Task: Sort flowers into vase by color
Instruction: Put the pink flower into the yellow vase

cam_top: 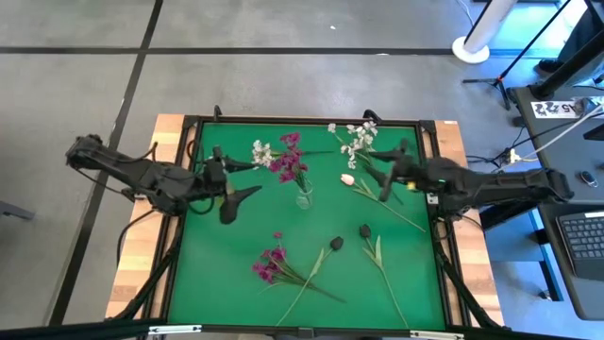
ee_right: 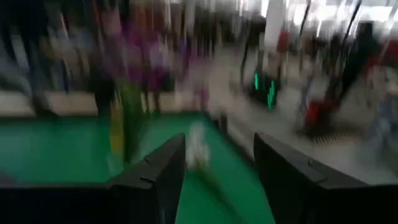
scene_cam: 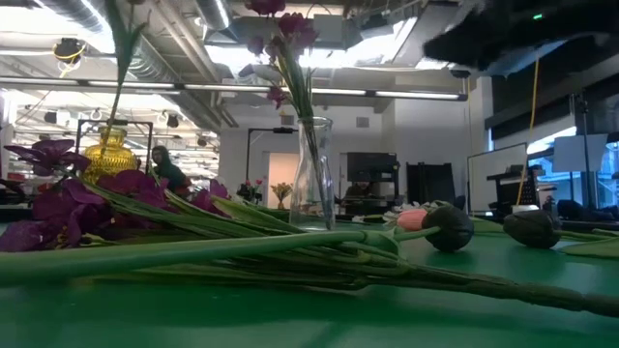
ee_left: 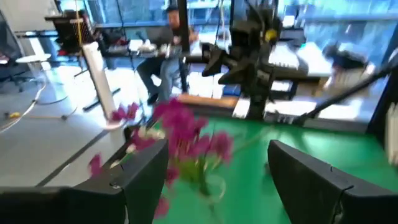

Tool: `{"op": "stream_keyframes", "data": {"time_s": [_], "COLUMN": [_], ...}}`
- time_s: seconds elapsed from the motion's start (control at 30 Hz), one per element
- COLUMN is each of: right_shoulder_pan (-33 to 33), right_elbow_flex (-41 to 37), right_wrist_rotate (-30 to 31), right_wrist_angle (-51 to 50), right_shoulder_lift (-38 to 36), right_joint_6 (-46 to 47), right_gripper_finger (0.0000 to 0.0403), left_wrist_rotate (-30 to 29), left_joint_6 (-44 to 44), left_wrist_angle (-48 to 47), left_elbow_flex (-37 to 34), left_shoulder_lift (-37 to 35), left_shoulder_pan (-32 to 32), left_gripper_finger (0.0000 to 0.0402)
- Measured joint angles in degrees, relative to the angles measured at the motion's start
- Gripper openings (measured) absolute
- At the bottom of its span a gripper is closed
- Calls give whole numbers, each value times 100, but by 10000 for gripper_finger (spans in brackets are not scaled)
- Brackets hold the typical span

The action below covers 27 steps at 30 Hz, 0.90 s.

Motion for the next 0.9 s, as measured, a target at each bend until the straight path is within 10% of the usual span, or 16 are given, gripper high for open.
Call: {"op": "stream_keyframes", "data": {"time_s": [0.3, 0.9], "right_shoulder_pan": [25, 19], "right_elbow_flex": [1017, 1074], "right_wrist_rotate": [-472, -277], "right_wrist_angle": [-1033, -1657], "right_shoulder_lift": [517, -403], "right_joint_6": [332, 748], "right_gripper_finger": [182, 182], "left_wrist_rotate": [-356, -2022], "left_joint_6": [-902, 760], "left_wrist_angle": [-1303, -983], "left_elbow_flex": [-4, 986], "left_shoulder_lift": [-547, -860], "left_shoulder_pan": [-880, -2092], "left_gripper_finger": [271, 270]}}
